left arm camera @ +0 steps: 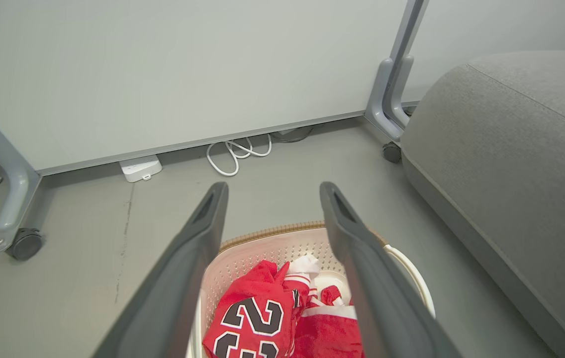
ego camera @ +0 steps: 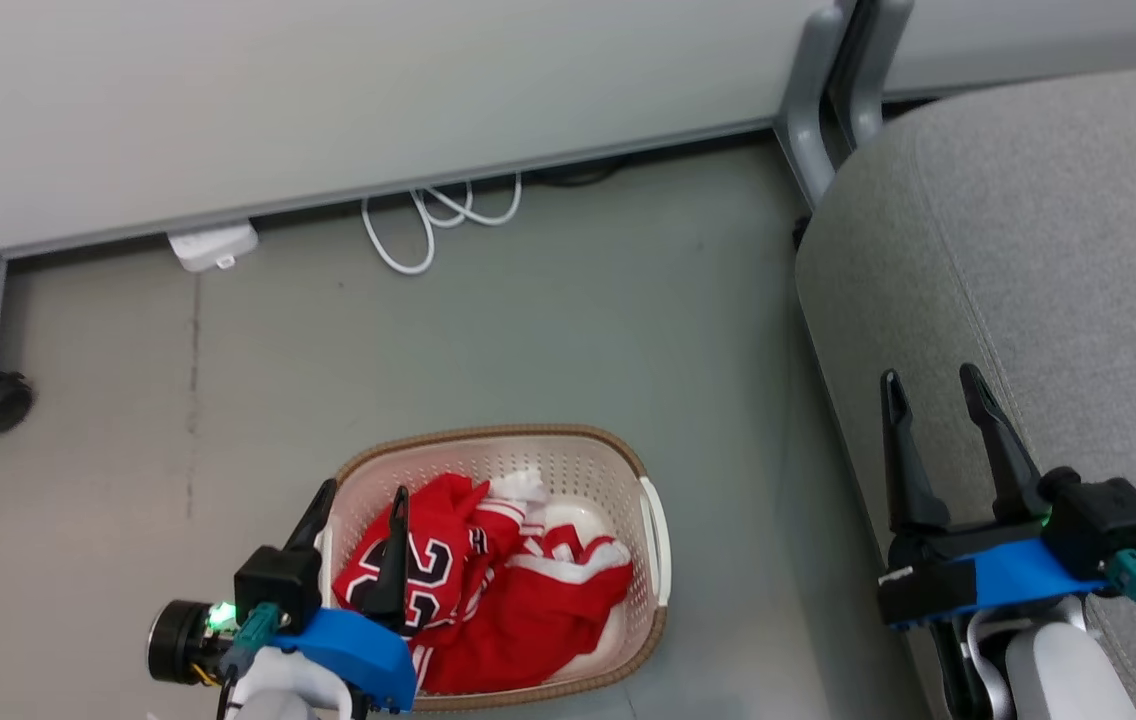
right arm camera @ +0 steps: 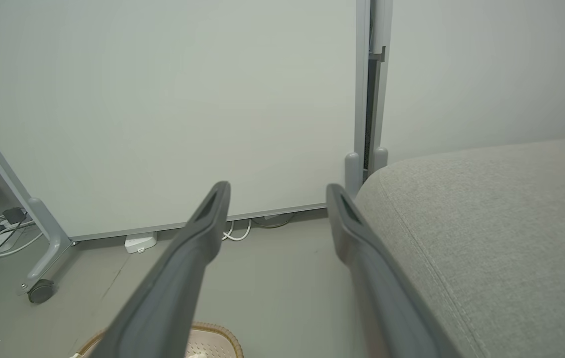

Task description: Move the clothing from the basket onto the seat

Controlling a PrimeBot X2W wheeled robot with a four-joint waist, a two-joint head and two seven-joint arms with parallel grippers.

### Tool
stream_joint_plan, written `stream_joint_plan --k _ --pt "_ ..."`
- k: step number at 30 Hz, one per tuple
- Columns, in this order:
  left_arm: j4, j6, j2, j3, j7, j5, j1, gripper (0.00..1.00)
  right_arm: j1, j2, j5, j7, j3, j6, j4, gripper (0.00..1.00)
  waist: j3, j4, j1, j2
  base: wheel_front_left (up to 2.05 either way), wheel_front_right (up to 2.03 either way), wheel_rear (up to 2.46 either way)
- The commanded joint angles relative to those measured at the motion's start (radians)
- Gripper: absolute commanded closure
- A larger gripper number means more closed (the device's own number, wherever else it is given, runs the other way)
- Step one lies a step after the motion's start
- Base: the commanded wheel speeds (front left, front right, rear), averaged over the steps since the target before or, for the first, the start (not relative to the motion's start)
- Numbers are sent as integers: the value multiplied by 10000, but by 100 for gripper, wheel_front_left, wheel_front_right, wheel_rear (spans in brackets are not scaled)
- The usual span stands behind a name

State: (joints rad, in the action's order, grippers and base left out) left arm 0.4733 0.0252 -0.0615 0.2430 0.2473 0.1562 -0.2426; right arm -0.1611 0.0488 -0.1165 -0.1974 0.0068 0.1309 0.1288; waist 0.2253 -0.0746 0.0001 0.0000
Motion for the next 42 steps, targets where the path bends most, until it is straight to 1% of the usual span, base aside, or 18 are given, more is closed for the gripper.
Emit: stream_joint_plan --k 1,4,8,12,17,23,32,35,40,41,42 --pt "144 -55 -123 46 -54 -67 -278 0 -263 26 -44 -68 67 -3 -27 0 1006 -505 -1 0 0 0 0" --pt "866 -181 -242 143 -160 -175 -971 0 -784 24 -144 -224 231 -3 59 0 1841 -829 -1 0 0 0 0" --pt "1871 -241 -447 185 -348 -275 -1856 0 -1460 24 -339 -421 538 -5 135 0 2889 -1333 -1 0 0 0 0" --pt "3005 -226 -610 218 -582 -363 -2546 0 -2014 21 -589 -563 850 -5 274 0 3687 -1808 -1 0 0 0 0" --pt "4392 -220 -806 204 -894 -323 -3336 0 -2404 16 -759 -644 1105 -3 385 0 4489 -2211 -1 0 0 0 0" --pt "5500 206 -975 57 -884 -289 -4161 0 -2724 16 -1003 -688 1274 -5 339 0 5248 -2629 -1 0 0 0 0" --pt "6321 973 -1399 65 -650 -460 -5159 0 -2830 16 -1393 -688 1545 -5 -27 0 6162 -2933 -1 0 0 0 0" --pt "6529 1131 -1506 53 -597 -425 -5423 0 -2867 16 -1499 -688 1662 -5 -78 0 6374 -2975 -1 0 0 0 0" --pt "6852 1217 -1590 -15 -586 -281 -5722 0 -2939 18 -1679 -689 1838 -5 -92 0 6573 -3014 -1 0 0 0 0" --pt "6897 1218 -1597 -16 -580 -266 -5776 60 -2934 18 -1694 -689 1867 -5 -86 0 6593 -3021 -1 0 0 0 0" --pt "6949 1206 -1597 -13 -562 -232 -5822 100 -2937 18 -1700 -689 1880 -5 -81 0 6606 -3025 -1 0 0 0 0"
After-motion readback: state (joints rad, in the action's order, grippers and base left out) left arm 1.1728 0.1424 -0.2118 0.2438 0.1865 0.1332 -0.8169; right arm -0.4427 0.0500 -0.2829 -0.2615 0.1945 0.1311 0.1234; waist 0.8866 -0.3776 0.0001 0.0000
